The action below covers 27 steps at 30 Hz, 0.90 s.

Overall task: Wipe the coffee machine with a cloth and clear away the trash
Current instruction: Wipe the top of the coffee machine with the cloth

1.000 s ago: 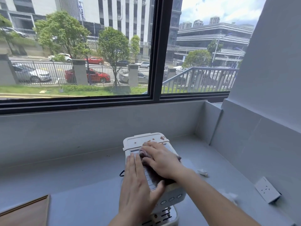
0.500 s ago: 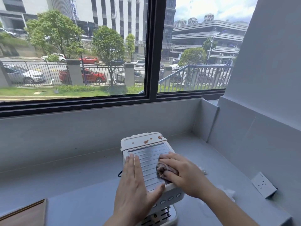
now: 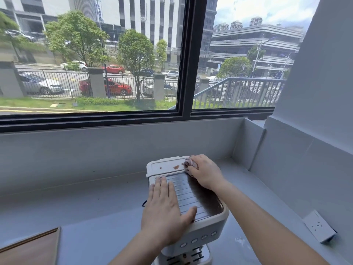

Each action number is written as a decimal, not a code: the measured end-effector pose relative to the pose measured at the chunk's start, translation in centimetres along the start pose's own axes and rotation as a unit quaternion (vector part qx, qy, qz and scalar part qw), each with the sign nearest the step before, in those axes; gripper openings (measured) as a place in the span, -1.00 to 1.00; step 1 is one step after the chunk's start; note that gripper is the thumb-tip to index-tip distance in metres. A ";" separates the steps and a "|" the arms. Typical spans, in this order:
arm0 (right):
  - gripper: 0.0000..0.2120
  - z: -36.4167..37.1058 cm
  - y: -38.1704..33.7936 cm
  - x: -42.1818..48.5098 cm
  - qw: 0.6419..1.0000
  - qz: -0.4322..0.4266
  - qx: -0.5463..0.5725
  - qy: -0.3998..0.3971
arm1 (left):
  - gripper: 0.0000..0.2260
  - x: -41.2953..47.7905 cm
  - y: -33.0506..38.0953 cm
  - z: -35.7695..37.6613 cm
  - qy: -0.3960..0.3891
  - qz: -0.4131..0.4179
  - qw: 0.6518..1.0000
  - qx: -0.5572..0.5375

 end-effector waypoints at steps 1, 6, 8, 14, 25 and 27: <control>-0.77 -0.1 0.1 -1.1 1.000 -0.022 0.003 0.009 | -0.03 0.0 0.0 0.1 0.003 0.001 1.000 0.002; -0.72 0.0 0.8 -2.4 0.998 -0.048 0.001 0.035 | -0.04 0.2 0.1 0.2 0.009 0.002 1.000 0.006; -0.76 -0.1 0.8 0.0 0.999 0.004 -0.032 0.027 | -0.04 0.1 0.1 0.2 0.006 0.003 1.000 0.003; -0.76 1.1 -2.8 1.8 0.997 -0.062 -0.034 0.026 | -0.06 0.0 -0.1 0.2 0.011 0.005 1.000 -0.005; -0.79 1.1 -3.0 2.4 0.997 -0.053 -0.023 0.058 | -0.05 0.0 -0.4 0.1 0.030 -0.001 0.999 -0.042; -0.76 1.3 -2.1 0.4 0.994 -0.084 -0.018 0.069 | -0.05 0.1 -0.5 0.3 0.030 -0.001 0.998 -0.051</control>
Point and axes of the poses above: each hand's wrist, its own x-axis towards the middle knuckle, its own z-axis out of the palm, y = z × x, the point moved 9 cm from there along x, towards the middle knuckle, and after that the axes turned 13 degrees about -x, right-handed, at the moved point
